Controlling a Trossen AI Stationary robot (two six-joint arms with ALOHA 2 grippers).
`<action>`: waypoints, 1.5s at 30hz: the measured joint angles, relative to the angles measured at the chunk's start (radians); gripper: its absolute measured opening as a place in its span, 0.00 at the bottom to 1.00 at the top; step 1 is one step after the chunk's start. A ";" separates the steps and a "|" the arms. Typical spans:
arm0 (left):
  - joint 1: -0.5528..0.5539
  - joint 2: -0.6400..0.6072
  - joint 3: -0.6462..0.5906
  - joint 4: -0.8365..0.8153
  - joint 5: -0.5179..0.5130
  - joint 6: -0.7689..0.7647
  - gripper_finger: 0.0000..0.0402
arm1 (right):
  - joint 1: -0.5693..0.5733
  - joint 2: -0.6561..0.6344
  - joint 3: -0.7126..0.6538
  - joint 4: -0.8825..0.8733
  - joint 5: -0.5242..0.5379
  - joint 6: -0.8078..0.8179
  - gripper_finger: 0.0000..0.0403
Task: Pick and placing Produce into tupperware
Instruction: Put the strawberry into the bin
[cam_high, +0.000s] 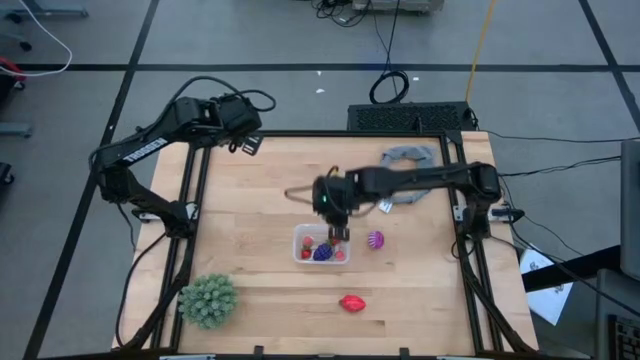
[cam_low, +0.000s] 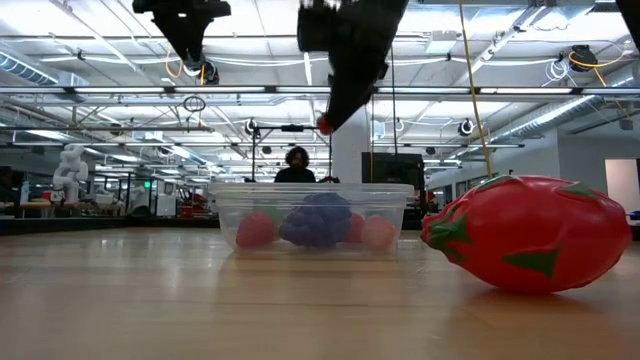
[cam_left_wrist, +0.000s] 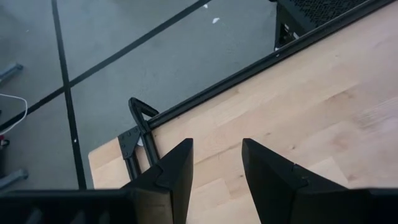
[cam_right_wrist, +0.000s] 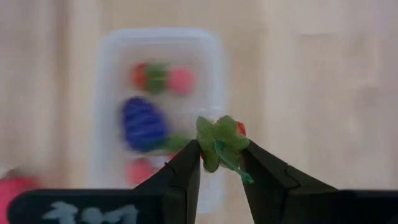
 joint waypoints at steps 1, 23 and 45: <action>0.000 0.000 0.000 0.000 0.000 0.000 0.36 | 0.027 -0.002 0.000 -0.001 0.000 0.012 0.23; -0.014 -0.002 0.000 -0.008 0.007 -0.018 0.36 | 0.126 0.099 -0.051 0.078 0.044 0.040 0.23; -0.014 -0.003 0.000 -0.008 0.003 -0.018 0.36 | 0.122 0.097 -0.135 0.061 0.022 0.126 0.23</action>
